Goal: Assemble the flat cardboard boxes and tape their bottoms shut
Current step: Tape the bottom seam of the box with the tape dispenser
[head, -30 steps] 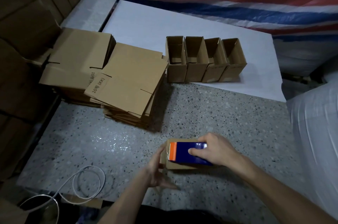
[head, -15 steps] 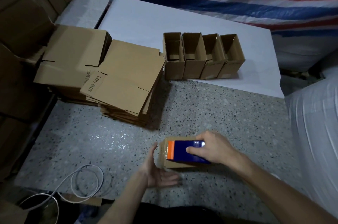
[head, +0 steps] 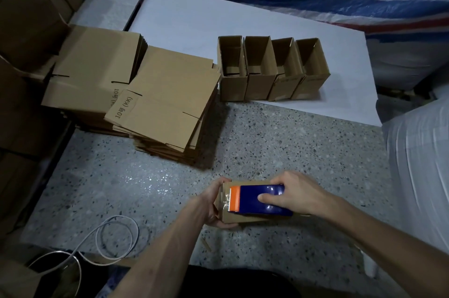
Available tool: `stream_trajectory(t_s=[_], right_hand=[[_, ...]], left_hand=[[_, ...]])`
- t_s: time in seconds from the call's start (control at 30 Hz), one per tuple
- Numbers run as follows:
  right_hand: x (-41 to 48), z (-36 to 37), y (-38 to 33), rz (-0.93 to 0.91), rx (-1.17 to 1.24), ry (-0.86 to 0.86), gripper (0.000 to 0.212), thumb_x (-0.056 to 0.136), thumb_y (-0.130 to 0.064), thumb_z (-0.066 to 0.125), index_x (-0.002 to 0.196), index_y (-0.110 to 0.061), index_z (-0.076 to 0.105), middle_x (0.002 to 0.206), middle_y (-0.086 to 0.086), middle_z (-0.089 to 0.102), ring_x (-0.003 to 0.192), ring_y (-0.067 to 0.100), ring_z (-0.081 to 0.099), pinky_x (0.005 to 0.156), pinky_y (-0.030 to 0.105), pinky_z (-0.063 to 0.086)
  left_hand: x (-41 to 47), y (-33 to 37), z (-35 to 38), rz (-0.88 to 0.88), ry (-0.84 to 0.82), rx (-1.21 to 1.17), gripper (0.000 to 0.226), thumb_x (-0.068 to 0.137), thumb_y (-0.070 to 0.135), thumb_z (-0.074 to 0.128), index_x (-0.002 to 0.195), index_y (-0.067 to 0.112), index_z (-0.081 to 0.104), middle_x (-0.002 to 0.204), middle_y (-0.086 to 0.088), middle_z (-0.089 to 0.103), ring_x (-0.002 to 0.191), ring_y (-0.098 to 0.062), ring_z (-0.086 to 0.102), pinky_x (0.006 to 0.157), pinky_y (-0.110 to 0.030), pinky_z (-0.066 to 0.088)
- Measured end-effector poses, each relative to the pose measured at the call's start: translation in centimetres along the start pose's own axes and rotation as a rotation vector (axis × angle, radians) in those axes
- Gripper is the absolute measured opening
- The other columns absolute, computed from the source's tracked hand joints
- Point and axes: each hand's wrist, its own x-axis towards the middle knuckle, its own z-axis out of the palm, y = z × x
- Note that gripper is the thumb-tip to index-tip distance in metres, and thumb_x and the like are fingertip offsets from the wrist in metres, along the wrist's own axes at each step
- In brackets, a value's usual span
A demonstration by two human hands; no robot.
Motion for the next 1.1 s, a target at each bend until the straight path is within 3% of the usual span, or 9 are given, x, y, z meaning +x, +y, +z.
stream_trajectory(t_s=[0.13,0.2,0.3,0.4,0.47,0.63,0.83,0.97,1.1], right_hand=[[-1.1,-1.7,3.0,0.018,0.008,-0.029,0.023,0.081,-0.07,0.064,0.077,-0.047,0.069,0.063,-0.015,0.064,0.058,-0.003,0.06,0.056,0.021,0.039],[-2.0,-2.5,5.1,0.005,-0.002,-0.003,0.019,0.081,-0.068,0.065,0.067,-0.055,0.063,0.059,-0.016,0.063,0.057,-0.005,0.059,0.053,0.02,0.036],[-2.9,-2.9,7.7,-0.002,-0.049,0.031,0.041,0.078,-0.078,0.058,0.068,-0.038,0.065,0.067,-0.019,0.064,0.064,-0.004,0.059,0.054,0.02,0.034],[-3.9,-3.8,10.7,0.012,-0.027,0.055,0.046,0.071,-0.087,0.047,0.069,-0.044,0.064,0.067,-0.018,0.064,0.064,0.0,0.06,0.058,0.025,0.042],[-4.7,-4.8,13.0,0.027,-0.011,0.063,0.045,0.071,-0.086,0.048,0.072,-0.044,0.064,0.066,-0.018,0.064,0.062,0.002,0.06,0.06,0.03,0.048],[-4.8,-5.0,16.2,0.012,0.056,0.036,0.055,0.073,-0.076,0.058,0.064,-0.022,0.063,0.064,-0.008,0.063,0.059,0.01,0.06,0.061,0.034,0.046],[-4.1,-4.9,17.9,0.002,0.089,0.015,0.051,0.074,-0.073,0.061,0.064,-0.022,0.065,0.064,-0.007,0.063,0.058,0.011,0.06,0.061,0.036,0.046],[-3.8,-4.6,17.5,0.05,0.069,0.034,0.053,0.071,-0.077,0.058,0.064,-0.025,0.066,0.062,-0.008,0.065,0.056,0.009,0.06,0.059,0.033,0.046],[-1.9,-3.1,14.3,0.122,-0.055,-0.003,0.038,0.077,-0.074,0.062,0.069,-0.038,0.062,0.065,-0.011,0.065,0.06,0.003,0.06,0.057,0.03,0.047]], left_hand=[[0.3,0.0,-0.4,-0.007,-0.002,0.004,0.091,0.036,0.048,0.085,0.102,-0.007,0.056,0.081,-0.031,0.068,0.075,-0.043,0.072,0.061,-0.048,0.062],[0.5,0.0,-0.3,-0.005,0.001,0.013,0.093,0.03,0.046,0.085,0.102,-0.006,0.056,0.078,-0.032,0.067,0.074,-0.044,0.072,0.062,-0.049,0.062],[0.9,0.1,-0.1,0.008,0.001,0.02,0.095,0.024,0.044,0.086,0.1,-0.005,0.057,0.077,-0.034,0.066,0.074,-0.046,0.071,0.063,-0.05,0.062],[1.0,0.2,-0.4,0.005,0.0,0.016,0.1,0.019,0.041,0.089,0.101,-0.006,0.056,0.077,-0.035,0.065,0.074,-0.047,0.071,0.063,-0.051,0.062],[0.9,0.1,-0.5,-0.004,-0.009,0.013,0.099,0.024,0.042,0.089,0.104,-0.006,0.056,0.078,-0.035,0.066,0.076,-0.047,0.071,0.062,-0.05,0.062],[0.9,-0.2,-0.1,0.019,-0.002,-0.001,0.092,0.029,0.045,0.088,0.101,-0.005,0.058,0.079,-0.035,0.066,0.077,-0.046,0.071,0.062,-0.051,0.062],[0.2,0.0,-1.2,0.003,0.009,-0.016,0.091,0.037,0.048,0.087,0.104,-0.006,0.056,0.08,-0.035,0.066,0.076,-0.047,0.071,0.06,-0.051,0.062],[-0.2,1.2,-3.5,0.032,0.104,-0.044,0.096,0.048,0.05,0.087,0.117,-0.005,0.051,0.113,-0.033,0.057,0.093,-0.048,0.067,0.063,-0.051,0.061],[0.0,1.6,-4.0,0.021,0.119,-0.032,0.097,0.049,0.052,0.087,0.12,-0.006,0.053,0.116,-0.032,0.057,0.089,-0.049,0.069,0.065,-0.05,0.061]])
